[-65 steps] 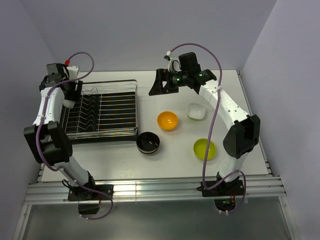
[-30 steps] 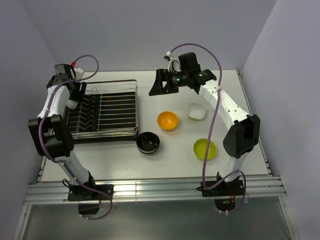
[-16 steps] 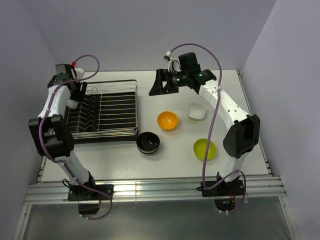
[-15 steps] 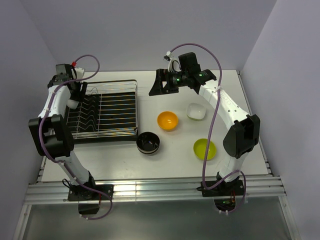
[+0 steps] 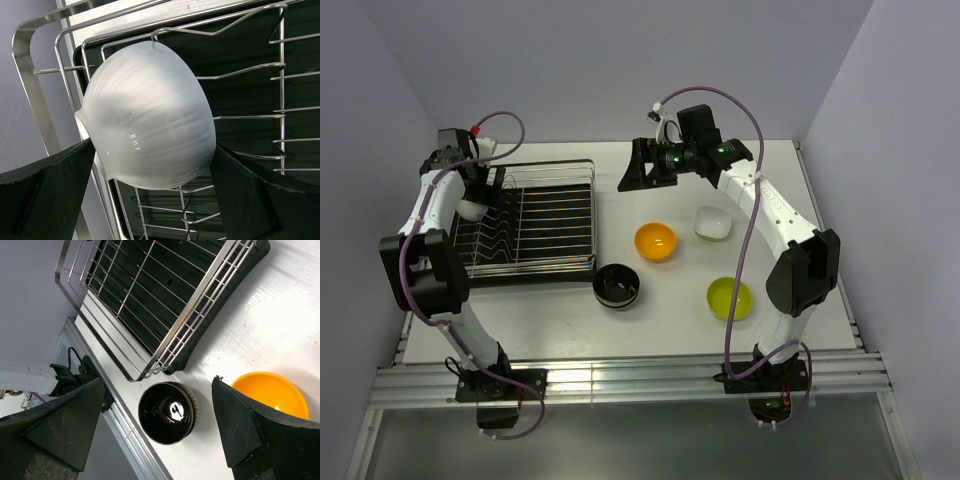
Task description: Load the bowls into the dish rack
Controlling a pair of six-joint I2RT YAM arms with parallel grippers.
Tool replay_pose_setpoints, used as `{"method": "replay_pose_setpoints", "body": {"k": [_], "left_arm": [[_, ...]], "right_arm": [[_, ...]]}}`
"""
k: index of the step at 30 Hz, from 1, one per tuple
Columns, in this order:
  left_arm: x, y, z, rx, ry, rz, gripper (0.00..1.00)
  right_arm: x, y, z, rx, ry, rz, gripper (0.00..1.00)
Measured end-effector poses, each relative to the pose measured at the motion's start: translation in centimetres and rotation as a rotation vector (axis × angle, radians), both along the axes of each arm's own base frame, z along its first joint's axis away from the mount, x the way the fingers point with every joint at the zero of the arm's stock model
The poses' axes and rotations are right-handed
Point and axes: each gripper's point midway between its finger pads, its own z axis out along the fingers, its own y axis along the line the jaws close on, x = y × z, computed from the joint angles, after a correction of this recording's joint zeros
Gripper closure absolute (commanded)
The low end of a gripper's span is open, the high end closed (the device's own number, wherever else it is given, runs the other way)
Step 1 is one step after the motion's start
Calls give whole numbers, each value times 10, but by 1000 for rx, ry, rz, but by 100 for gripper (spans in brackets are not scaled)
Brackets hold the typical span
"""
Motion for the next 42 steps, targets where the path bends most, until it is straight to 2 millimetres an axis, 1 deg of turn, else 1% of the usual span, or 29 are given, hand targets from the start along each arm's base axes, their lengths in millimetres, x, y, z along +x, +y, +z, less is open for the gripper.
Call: {"method": "replay_pose_setpoints", "body": {"k": [9, 13, 18, 23, 26, 29, 31, 34, 36, 37, 39, 42], "left_arm": [[-2, -5, 3, -20, 9, -6, 0], [2, -11, 12, -41, -6, -16, 0], [12, -15, 34, -42, -64, -21, 0], [13, -19, 59, -47, -121, -27, 1], [12, -26, 77, -74, -165, -49, 0], [6, -40, 101, -131, -222, -87, 0], [-1, -53, 120, -181, -265, -128, 0], [-12, -74, 146, -256, -327, -197, 0], [-21, -87, 159, -306, -359, -239, 0], [-27, -94, 164, -333, -372, -264, 0], [-39, -106, 166, -380, -379, -298, 1], [-59, -125, 161, -448, -367, -358, 1]], "right_arm": [[1, 0, -1, -3, -3, -1, 4], [2, -1, -1, -10, -13, -1, 2], [4, -3, -3, -24, -27, -10, 2], [6, -5, -6, -42, -42, -10, 2], [2, -10, -11, -65, -49, -6, 4], [-6, -17, -17, -90, -55, 1, 6], [-14, -22, -19, -106, -63, 10, 8], [-22, -28, -17, -123, -90, 24, 10], [-27, -33, -15, -135, -114, 34, 10], [-32, -36, -15, -145, -123, 41, 10], [-40, -41, -16, -160, -137, 54, 10], [-54, -52, -22, -195, -152, 75, 10]]}}
